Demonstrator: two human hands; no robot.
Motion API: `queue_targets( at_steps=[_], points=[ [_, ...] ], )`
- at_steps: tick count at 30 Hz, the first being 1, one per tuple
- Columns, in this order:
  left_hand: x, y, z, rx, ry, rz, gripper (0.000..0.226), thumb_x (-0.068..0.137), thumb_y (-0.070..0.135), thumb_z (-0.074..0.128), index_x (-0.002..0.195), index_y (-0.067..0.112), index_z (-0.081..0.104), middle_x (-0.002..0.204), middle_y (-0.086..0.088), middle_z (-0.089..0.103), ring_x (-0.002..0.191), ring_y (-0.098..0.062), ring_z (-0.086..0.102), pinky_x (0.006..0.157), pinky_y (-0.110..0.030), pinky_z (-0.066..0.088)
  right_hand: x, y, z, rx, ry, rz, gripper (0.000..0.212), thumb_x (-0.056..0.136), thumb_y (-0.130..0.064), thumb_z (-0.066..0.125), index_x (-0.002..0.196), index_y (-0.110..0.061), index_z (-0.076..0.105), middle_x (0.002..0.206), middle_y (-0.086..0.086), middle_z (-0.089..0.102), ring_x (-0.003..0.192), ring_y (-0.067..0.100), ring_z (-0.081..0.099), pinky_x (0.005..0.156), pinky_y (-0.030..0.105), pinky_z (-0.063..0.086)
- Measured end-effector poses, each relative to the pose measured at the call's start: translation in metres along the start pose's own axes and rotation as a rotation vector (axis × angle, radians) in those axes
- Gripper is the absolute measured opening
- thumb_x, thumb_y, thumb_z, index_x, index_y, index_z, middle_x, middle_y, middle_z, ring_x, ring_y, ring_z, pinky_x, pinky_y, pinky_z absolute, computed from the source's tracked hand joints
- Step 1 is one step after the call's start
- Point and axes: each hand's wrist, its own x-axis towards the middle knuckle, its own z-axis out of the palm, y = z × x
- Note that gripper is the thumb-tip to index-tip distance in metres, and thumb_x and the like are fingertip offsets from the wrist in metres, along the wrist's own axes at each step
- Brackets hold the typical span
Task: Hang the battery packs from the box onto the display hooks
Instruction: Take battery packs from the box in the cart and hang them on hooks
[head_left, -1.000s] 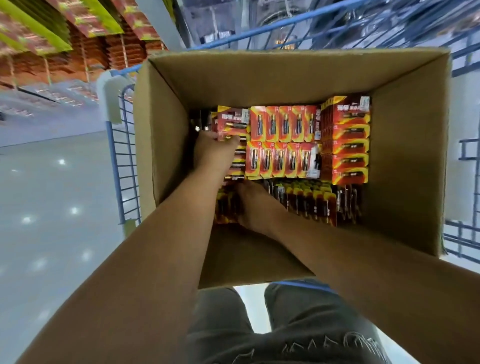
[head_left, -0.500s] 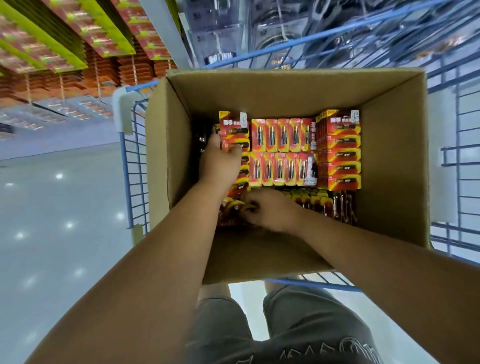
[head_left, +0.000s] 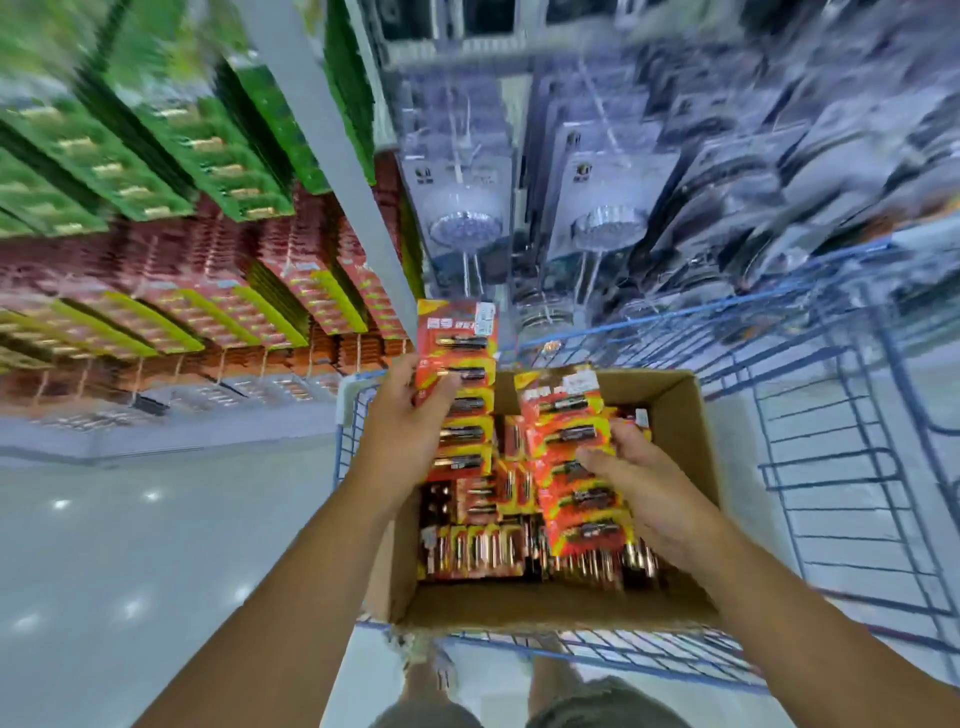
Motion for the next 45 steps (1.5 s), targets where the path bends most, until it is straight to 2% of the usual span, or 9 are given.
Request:
queue_targets(
  at_steps=[5, 10, 14, 19, 23, 27, 30, 41, 45],
  points=[
    [-0.040, 0.043, -0.065, -0.218, 0.123, 0.046, 0.022, 0.102, 0.033, 0.066, 0.124, 0.030, 0.062, 0.112, -0.008, 0.076, 0.103, -0.035, 0.075, 0.085, -0.058, 0.062, -0.007, -0.067, 0.063, 0.030, -0.133, -0.160, 0.036, 0.090, -0.023, 0.073, 0.126, -0.022, 0.066, 0.115, 0.011, 0.078, 0.104, 0.031, 0.076, 0.084, 0.047, 0.060],
    [-0.094, 0.063, -0.156, -0.296, 0.309, 0.127, 0.012, 0.107, 0.021, 0.057, 0.114, 0.030, 0.061, 0.088, 0.013, 0.079, 0.078, -0.009, 0.077, 0.058, -0.023, 0.059, -0.023, -0.106, 0.162, -0.033, -0.206, -0.293, 0.020, 0.099, -0.018, 0.068, 0.118, -0.026, 0.070, 0.112, 0.008, 0.079, 0.100, 0.029, 0.077, 0.086, 0.049, 0.060],
    [-0.136, 0.060, -0.252, -0.333, 0.434, 0.178, 0.012, 0.106, 0.022, 0.058, 0.114, 0.030, 0.062, 0.089, 0.010, 0.079, 0.080, -0.011, 0.077, 0.057, -0.023, 0.058, -0.050, -0.119, 0.251, -0.090, -0.250, -0.387, 0.015, 0.100, -0.021, 0.068, 0.107, -0.033, 0.074, 0.106, 0.005, 0.080, 0.097, 0.028, 0.077, 0.089, 0.052, 0.060],
    [-0.192, 0.043, -0.379, -0.349, 0.526, 0.256, 0.017, 0.107, 0.026, 0.058, 0.123, 0.028, 0.062, 0.102, 0.001, 0.079, 0.090, -0.020, 0.078, 0.068, -0.035, 0.061, -0.094, -0.119, 0.376, -0.105, -0.287, -0.491, 0.029, 0.094, -0.034, 0.076, 0.121, -0.031, 0.068, 0.114, 0.002, 0.078, 0.109, 0.032, 0.073, 0.095, 0.059, 0.058],
    [-0.227, 0.037, -0.476, -0.356, 0.533, 0.302, 0.016, 0.107, 0.025, 0.057, 0.121, 0.032, 0.063, 0.104, -0.001, 0.080, 0.089, -0.022, 0.079, 0.070, -0.041, 0.063, -0.135, -0.108, 0.475, -0.115, -0.325, -0.555, 0.015, 0.102, -0.021, 0.065, 0.115, -0.027, 0.068, 0.099, -0.002, 0.081, 0.087, 0.018, 0.079, 0.069, 0.039, 0.064],
    [-0.248, 0.037, -0.555, -0.385, 0.557, 0.339, 0.015, 0.108, 0.026, 0.055, 0.119, 0.031, 0.063, 0.102, 0.000, 0.080, 0.086, -0.021, 0.079, 0.064, -0.035, 0.061, -0.159, -0.103, 0.555, -0.155, -0.339, -0.590, 0.018, 0.101, -0.022, 0.066, 0.119, -0.026, 0.067, 0.098, -0.007, 0.081, 0.084, 0.011, 0.078, 0.065, 0.033, 0.063],
    [-0.247, 0.037, -0.599, -0.417, 0.555, 0.356, 0.015, 0.108, 0.026, 0.055, 0.120, 0.030, 0.063, 0.100, 0.000, 0.080, 0.085, -0.021, 0.079, 0.061, -0.033, 0.060, -0.162, -0.107, 0.601, -0.170, -0.353, -0.587, 0.018, 0.101, -0.024, 0.067, 0.118, -0.029, 0.068, 0.105, -0.002, 0.081, 0.093, 0.020, 0.079, 0.080, 0.045, 0.064],
    [-0.138, 0.061, -0.715, -0.439, 0.575, 0.399, 0.016, 0.107, 0.028, 0.057, 0.122, 0.029, 0.064, 0.106, -0.003, 0.079, 0.092, -0.025, 0.079, 0.068, -0.039, 0.062, -0.071, -0.167, 0.746, -0.109, -0.417, -0.595, 0.020, 0.100, -0.027, 0.068, 0.119, -0.031, 0.068, 0.107, 0.000, 0.081, 0.096, 0.025, 0.078, 0.086, 0.050, 0.062],
    [-0.103, 0.082, -0.754, -0.447, 0.581, 0.404, 0.016, 0.107, 0.027, 0.056, 0.122, 0.025, 0.063, 0.103, -0.004, 0.080, 0.086, -0.024, 0.079, 0.060, -0.030, 0.061, -0.040, -0.197, 0.791, -0.113, -0.438, -0.592, 0.020, 0.099, -0.030, 0.069, 0.118, -0.036, 0.067, 0.105, -0.004, 0.081, 0.095, 0.023, 0.079, 0.087, 0.050, 0.062]
  ],
)
